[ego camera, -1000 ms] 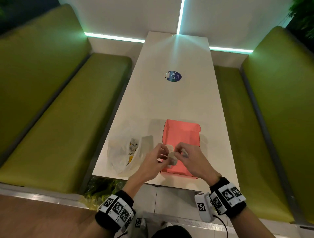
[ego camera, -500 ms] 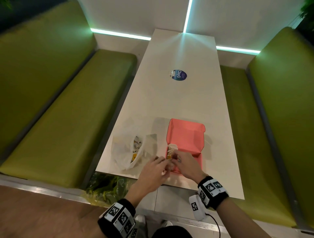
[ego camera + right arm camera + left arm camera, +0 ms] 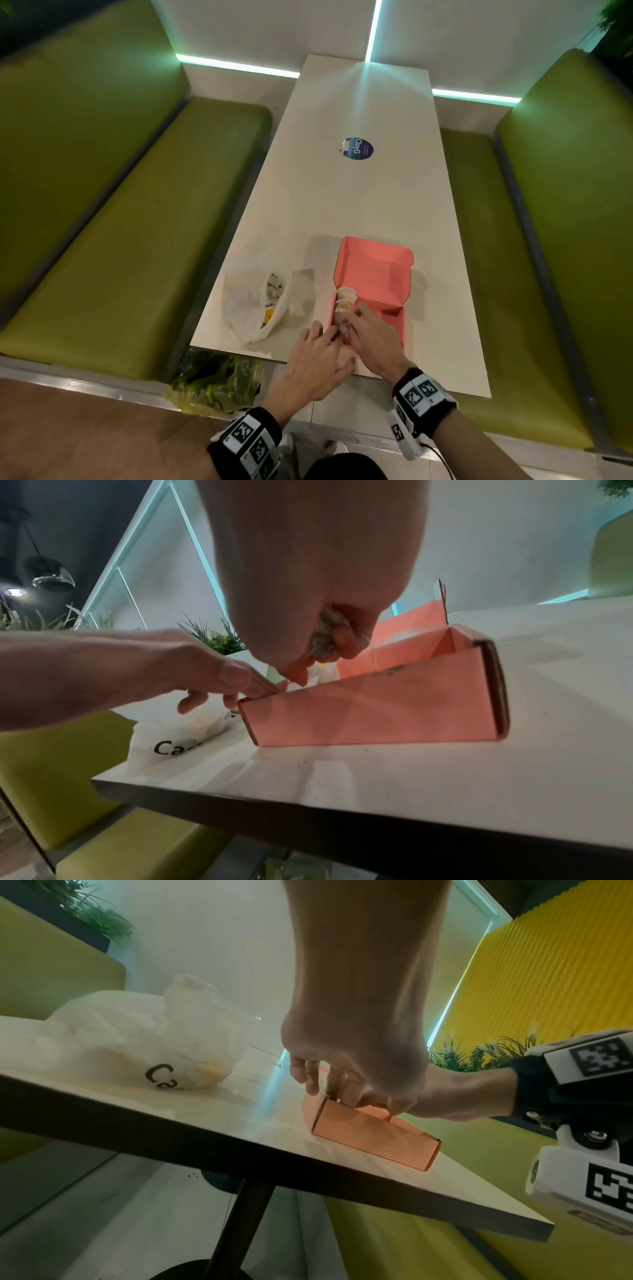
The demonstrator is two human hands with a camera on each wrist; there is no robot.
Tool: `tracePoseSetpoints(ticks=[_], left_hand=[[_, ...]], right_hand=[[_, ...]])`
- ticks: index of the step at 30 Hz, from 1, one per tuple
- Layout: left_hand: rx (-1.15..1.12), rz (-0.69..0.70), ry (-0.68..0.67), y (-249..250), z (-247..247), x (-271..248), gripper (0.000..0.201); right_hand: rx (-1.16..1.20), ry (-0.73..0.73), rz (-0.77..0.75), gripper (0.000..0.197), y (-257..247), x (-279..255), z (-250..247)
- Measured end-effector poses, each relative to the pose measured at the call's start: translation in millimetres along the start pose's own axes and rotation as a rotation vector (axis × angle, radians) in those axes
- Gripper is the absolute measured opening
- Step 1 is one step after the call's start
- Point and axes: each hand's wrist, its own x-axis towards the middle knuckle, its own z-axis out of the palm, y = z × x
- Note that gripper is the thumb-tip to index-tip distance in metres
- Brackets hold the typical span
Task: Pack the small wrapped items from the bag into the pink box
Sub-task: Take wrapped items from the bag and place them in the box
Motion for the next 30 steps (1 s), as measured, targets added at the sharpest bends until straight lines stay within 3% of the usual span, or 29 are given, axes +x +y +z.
tracePoseSetpoints(ticks=[10,13,16,22,25,30], left_hand=[[0.006,0.006,-0.025,4,-3,0,0.055],[-0.026,0.007,-0.008,3,-5,-1,0.052],[-0.099,0.003,0.036,3,-12,0,0.05],[-0.394,-0.008,0.225,13,-42,25,0.035],[-0.479,-0.018,0.197,17,-51,41,0.032],[-0.658,-0.036,0.148,17,-57,55,0.009]], right_hand=[[0.032,0.003,0.048,0.026,0,2,6],[0.293,0.098,0.097,0.025,1,1,1],[0.756,0.282,0.23,0.021,3,-1,-5],[1.316,0.298,0.342,0.029,-2,-2,-30],[1.401,0.286,0.353,0.029,-6,-2,-38],[1.401,0.25,0.373,0.023,-8,-3,-45]])
